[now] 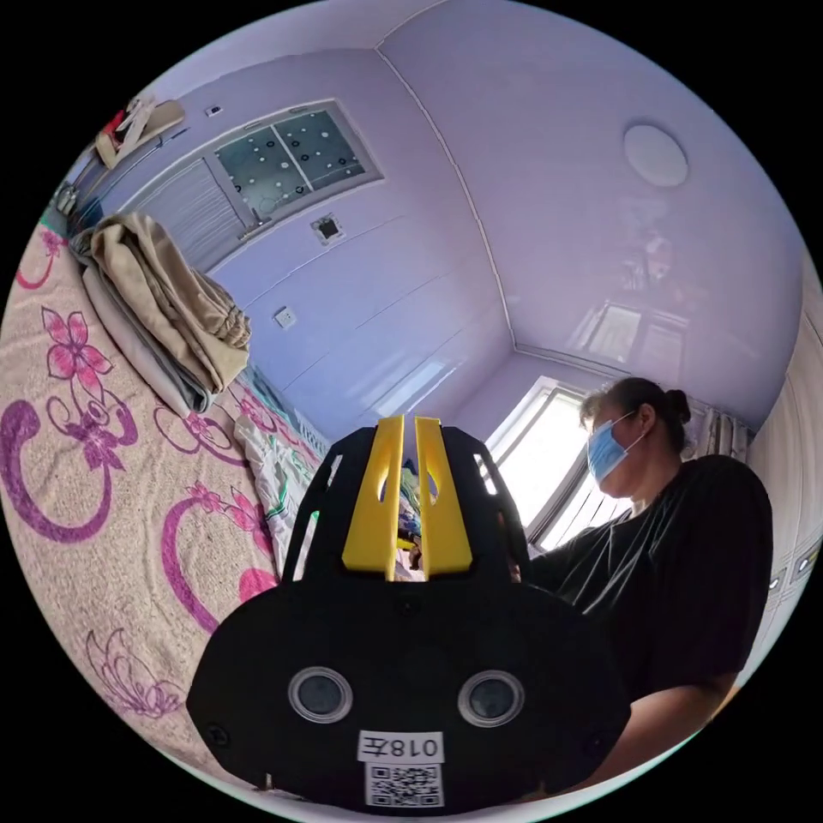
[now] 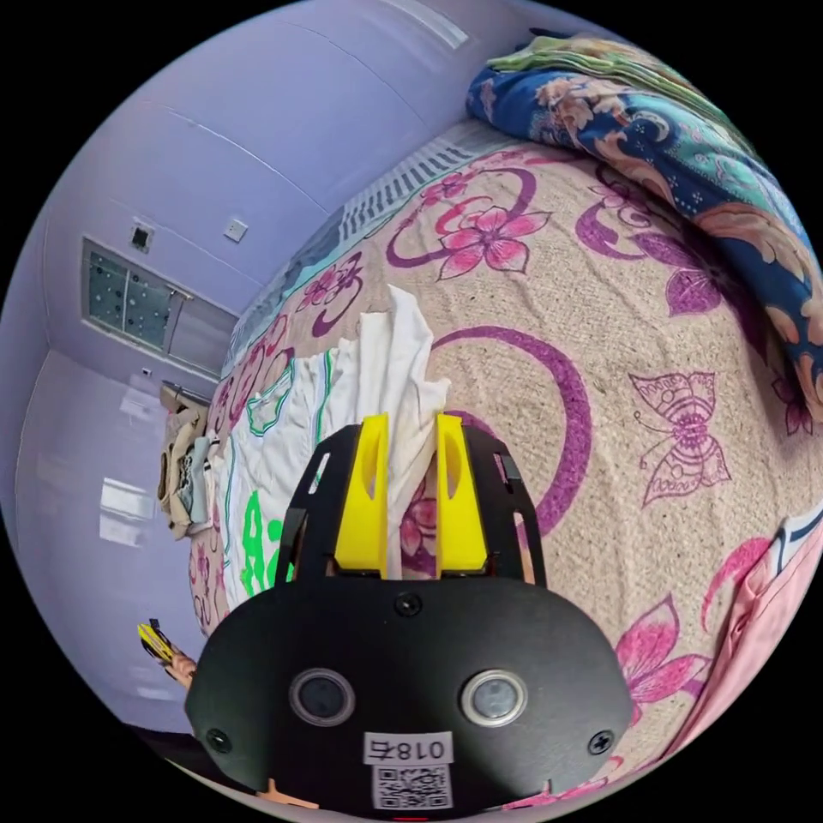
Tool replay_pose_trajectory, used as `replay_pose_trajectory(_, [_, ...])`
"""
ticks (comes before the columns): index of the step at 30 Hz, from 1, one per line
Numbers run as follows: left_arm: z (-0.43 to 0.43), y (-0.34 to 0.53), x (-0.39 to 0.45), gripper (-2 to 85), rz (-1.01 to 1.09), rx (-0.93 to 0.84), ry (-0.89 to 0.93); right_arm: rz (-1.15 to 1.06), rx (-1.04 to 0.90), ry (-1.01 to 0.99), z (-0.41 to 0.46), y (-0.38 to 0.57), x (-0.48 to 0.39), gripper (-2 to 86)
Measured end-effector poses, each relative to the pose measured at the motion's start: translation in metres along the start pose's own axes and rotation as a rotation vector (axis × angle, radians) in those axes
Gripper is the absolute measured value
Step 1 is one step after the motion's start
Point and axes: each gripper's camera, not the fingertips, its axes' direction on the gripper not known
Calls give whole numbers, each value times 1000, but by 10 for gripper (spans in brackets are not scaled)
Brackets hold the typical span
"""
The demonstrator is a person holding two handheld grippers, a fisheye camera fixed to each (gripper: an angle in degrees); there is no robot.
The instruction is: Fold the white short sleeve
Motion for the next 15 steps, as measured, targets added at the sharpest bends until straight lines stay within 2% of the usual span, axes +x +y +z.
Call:
replay_pose_trajectory(3, [22, -46, 24, -10, 55, -120, -38, -42, -6, 84, 0, -3, -10, 29])
replay_pose_trajectory(8, [98, -116, 61, -3, 99, -235, -9, 16, 229, 165, -49, 32, -4, 29])
replay_pose_trajectory(9, [109, -122, 63, -1, 90, -251, -4, 22, 239, 142, -53, 41, 3, 36])
replay_pose_trajectory(11, [165, -144, 76, 14, 41, -327, 24, 14, 133, 70, -46, 46, 18, 66])
replay_pose_trajectory(12, [181, -150, 81, 20, 32, -350, 34, 39, 86, -31, -46, 52, 33, 75])
replay_pose_trajectory(15, [270, -178, 122, 52, 33, -478, 64, 47, 163, -180, -82, 91, 62, 82])
